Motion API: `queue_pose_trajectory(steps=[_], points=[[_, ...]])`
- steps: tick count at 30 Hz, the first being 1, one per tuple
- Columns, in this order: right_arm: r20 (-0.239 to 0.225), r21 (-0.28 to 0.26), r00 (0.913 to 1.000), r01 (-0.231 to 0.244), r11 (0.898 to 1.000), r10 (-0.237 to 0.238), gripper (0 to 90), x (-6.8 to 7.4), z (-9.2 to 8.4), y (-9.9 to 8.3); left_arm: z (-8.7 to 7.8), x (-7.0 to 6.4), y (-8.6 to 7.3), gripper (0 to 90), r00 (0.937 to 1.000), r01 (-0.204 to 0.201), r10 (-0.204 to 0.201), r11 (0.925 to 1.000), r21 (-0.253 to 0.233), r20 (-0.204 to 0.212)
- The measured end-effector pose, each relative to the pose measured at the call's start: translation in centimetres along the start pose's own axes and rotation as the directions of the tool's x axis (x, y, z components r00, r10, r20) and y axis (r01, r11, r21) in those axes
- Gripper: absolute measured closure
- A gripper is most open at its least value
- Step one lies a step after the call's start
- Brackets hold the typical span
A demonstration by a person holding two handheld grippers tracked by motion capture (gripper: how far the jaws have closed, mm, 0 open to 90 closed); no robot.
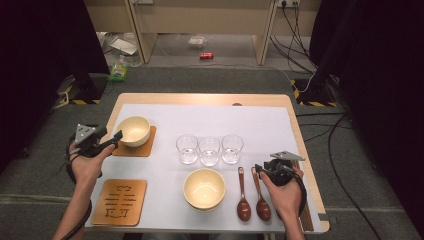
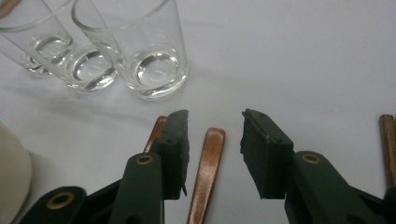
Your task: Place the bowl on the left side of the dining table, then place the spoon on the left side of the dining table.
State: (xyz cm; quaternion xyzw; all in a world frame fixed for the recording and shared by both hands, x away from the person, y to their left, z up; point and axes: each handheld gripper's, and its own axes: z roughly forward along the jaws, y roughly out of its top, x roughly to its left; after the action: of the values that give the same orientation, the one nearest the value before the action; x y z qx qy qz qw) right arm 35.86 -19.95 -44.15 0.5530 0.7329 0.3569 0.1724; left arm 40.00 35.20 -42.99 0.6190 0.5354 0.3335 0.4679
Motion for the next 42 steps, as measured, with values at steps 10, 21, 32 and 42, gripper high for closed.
queue_pose_trajectory(steps=[10,21,32,42], points=[[-0.011,0.134,0.9988,-0.046,0.990,0.048,73.7,-0.7,1.4,0.4,-0.1,-0.6,-0.1,37.0,0.9997,0.001,-0.001,1.0000,0.002,0.025],[-0.028,0.246,0.9943,-0.093,0.965,0.103,79.5,-1.0,2.9,0.1,-0.6,-0.7,-0.1,37.0,0.9991,0.000,0.000,1.0000,0.010,0.043],[-0.020,0.303,0.9905,-0.124,0.945,0.136,81.0,-0.8,3.3,0.5,-1.2,-0.6,0.3,38.7,0.9986,0.008,-0.007,0.9999,-0.008,0.052],[0.001,0.323,0.9760,-0.207,0.924,0.218,80.6,-0.9,3.5,0.8,-1.1,-0.7,0.2,39.0,0.9984,0.007,-0.006,1.0000,-0.006,0.057]])
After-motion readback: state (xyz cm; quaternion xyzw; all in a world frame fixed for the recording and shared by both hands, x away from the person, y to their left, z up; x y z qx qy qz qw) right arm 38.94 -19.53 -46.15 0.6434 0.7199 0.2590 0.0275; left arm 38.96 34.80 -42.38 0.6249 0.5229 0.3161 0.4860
